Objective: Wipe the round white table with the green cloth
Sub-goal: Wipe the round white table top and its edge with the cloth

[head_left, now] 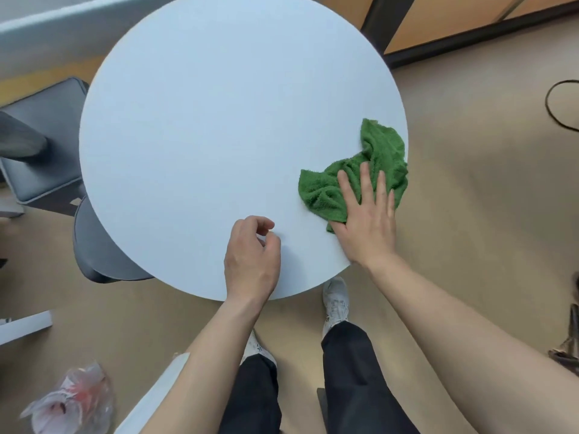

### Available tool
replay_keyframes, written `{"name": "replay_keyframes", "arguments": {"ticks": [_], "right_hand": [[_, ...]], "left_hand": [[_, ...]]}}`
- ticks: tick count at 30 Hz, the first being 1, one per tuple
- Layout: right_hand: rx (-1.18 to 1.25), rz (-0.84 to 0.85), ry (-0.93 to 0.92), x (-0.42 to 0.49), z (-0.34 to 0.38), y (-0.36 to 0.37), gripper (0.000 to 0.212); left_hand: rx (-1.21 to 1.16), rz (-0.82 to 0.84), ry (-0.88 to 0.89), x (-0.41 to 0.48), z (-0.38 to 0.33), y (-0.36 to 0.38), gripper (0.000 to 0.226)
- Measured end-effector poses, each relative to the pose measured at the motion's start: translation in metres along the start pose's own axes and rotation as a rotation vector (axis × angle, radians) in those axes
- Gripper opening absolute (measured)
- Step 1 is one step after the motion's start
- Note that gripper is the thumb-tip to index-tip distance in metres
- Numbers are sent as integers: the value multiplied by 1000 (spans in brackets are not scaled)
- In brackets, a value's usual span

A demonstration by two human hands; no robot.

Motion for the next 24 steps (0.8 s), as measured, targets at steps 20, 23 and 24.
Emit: {"name": "replay_keyframes", "arguments": {"ticks": [20, 23, 24], "right_hand": [[355, -38, 135, 6, -30, -1, 106], [517, -115, 271, 43, -40, -12, 103], [555, -123, 305, 58, -45, -18, 103]], "left_hand": [[312, 46, 230, 16, -58, 77, 34], [338, 31, 259, 33, -77, 89, 34], [345, 25, 261, 40, -84, 92, 36]]}}
Point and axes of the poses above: each hand's wrist, its own x-axis towards the middle knuckle, its own y-axis out of the palm, z = x × y, the point moved 1 cm from there along x, towards the middle knuckle, and after that the axes turned 3 degrees about x, right-handed, at the moved point
